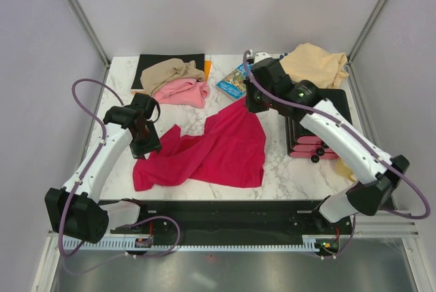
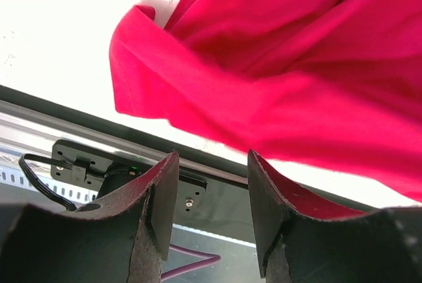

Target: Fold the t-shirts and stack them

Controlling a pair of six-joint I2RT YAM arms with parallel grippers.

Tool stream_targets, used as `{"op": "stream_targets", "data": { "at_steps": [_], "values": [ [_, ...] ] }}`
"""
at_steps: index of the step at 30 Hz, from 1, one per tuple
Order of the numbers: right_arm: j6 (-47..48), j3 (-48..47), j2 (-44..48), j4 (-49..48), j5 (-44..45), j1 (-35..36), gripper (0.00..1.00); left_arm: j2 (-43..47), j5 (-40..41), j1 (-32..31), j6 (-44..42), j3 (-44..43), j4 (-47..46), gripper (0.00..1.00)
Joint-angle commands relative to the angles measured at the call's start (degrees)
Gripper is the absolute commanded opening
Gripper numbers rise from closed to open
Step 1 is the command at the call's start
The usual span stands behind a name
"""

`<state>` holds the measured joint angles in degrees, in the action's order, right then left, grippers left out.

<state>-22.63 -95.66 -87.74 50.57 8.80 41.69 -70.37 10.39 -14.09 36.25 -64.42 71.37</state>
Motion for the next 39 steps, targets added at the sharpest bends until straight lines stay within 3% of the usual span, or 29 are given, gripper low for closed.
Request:
{"op": "stream_targets", "data": {
  "at_steps": [1,9,19,22,26,32,39],
  "values": [
    [-0.7,-1.7,6.7,5.3,5.1,-0.3,0.0,-0.9,1.3,0.2,2.1,0.0,-1.2,0.54],
    [-6.5,9.5,18.2,7.4,12.5,-0.4,0.0,-3.6,2.6,0.2,1.4,1.3,0.1,0.54],
    [-2.8,2.2,19.9,6.0,21.3,-2.2,0.0,-5.8,-0.9,-0.2,0.4,2.2,0.5,0.55],
    [-0.9,-0.3,17.7,4.9,20.2,-3.3,0.0,-6.7,-2.6,-2.7,0.2,2.5,0.5,0.55],
    [0.2,0.3,15.4,1.9,17.4,-3.7,0.0,-8.6,-4.1,-13.4,3.0,2.7,0.6,0.59],
    [-0.3,3.1,13.5,-0.6,11.9,-4.2,0.0,-10.7,-9.3,-23.9,5.9,3.7,-2.7,0.59],
    [0.0,3.7,12.7,-2.2,10.2,-4.8,0.0,-12.2,-10.1,-26.3,5.1,8.8,-6.4,0.6]
  ]
}}
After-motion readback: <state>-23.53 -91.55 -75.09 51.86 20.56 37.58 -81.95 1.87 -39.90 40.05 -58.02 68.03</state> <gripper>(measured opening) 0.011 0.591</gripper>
